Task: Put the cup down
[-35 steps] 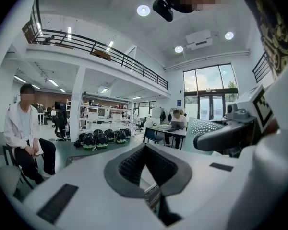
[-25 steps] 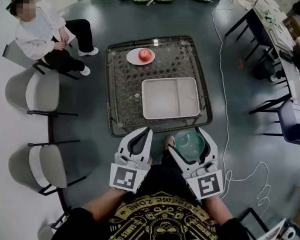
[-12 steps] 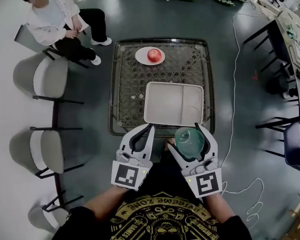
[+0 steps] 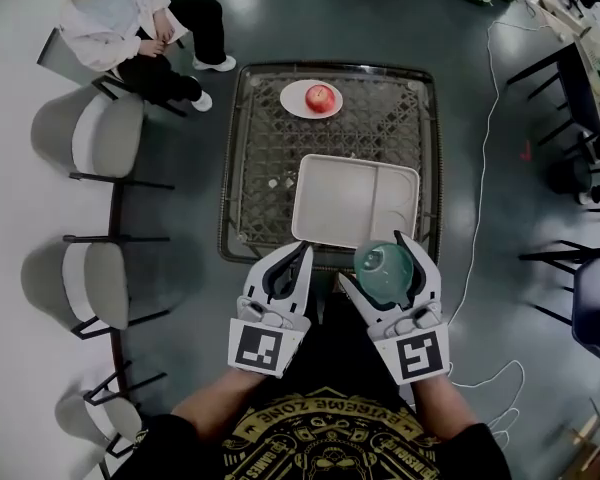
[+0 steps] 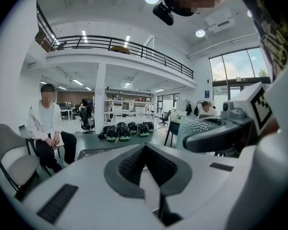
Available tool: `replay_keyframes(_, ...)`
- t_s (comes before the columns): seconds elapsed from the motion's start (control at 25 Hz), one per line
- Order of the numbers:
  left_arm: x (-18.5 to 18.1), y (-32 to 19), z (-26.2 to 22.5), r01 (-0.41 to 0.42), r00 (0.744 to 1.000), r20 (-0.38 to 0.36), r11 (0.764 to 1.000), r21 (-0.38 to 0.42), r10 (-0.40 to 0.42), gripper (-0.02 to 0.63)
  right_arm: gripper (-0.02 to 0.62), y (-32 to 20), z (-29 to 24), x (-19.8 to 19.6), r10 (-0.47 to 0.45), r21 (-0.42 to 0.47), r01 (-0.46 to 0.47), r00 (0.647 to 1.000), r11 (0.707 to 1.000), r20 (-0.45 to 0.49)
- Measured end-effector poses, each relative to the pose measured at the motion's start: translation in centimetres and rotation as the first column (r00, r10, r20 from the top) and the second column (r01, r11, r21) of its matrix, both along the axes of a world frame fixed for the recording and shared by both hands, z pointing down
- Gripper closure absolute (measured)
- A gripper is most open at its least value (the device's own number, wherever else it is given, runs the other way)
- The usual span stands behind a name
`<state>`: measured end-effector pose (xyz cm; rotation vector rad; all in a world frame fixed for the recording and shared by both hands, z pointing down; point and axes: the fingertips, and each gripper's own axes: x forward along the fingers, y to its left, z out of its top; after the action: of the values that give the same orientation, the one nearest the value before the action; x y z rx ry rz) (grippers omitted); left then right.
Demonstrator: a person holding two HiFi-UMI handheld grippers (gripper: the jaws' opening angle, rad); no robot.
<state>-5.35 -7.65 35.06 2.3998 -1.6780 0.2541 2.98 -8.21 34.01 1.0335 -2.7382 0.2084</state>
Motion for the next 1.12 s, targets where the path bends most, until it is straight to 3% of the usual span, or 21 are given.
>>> replay_keyframes(0.6,-1.5,-5.5,5.2,-0.078,0.996,0.043,0.996,-0.046,0.080,0.606,0.206,-5.4,4.5,-2.3,0.083,-0.014,-0.083,0.996,0.996,-0.027)
replay_keyframes(1.12,-2.5,-8.8,11.9,-0.059,0.997,0.049,0.986,-0.158,0.067,0.606,0.206,-9.3,9.6,-3.5,0.116,-0.026,-0.117,0.992,0.993,-0.040)
